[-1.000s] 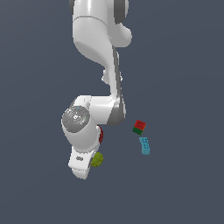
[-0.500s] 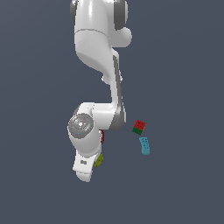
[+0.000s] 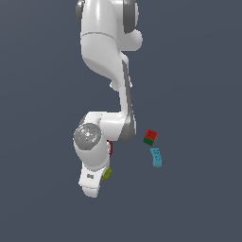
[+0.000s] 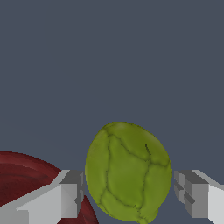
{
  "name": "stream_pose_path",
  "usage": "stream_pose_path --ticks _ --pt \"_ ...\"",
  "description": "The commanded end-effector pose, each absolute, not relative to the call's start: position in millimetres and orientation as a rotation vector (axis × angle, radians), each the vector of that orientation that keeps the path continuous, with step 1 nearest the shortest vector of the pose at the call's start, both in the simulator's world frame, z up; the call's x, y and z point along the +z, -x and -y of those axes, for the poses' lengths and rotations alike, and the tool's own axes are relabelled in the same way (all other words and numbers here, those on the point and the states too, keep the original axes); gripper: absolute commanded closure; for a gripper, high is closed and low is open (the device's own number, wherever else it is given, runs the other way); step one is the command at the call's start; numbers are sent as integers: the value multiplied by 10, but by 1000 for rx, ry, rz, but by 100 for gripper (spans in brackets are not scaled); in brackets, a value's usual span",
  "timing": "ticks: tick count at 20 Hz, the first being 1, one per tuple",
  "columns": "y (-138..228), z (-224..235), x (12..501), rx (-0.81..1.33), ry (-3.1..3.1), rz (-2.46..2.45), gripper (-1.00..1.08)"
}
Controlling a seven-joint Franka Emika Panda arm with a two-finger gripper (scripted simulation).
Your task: Pick up a designated object from a clutter of objects.
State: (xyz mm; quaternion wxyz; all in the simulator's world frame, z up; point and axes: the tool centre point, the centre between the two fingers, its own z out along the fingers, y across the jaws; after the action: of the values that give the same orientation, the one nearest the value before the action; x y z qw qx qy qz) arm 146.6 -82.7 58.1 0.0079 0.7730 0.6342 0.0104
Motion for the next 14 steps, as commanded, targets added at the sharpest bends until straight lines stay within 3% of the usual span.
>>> stream_pose_path --ticks 1,14 --pt "-1371 895 409 0 -2437 -1983 108" --pt "-1391 831 669 32 -2417 -1982 108"
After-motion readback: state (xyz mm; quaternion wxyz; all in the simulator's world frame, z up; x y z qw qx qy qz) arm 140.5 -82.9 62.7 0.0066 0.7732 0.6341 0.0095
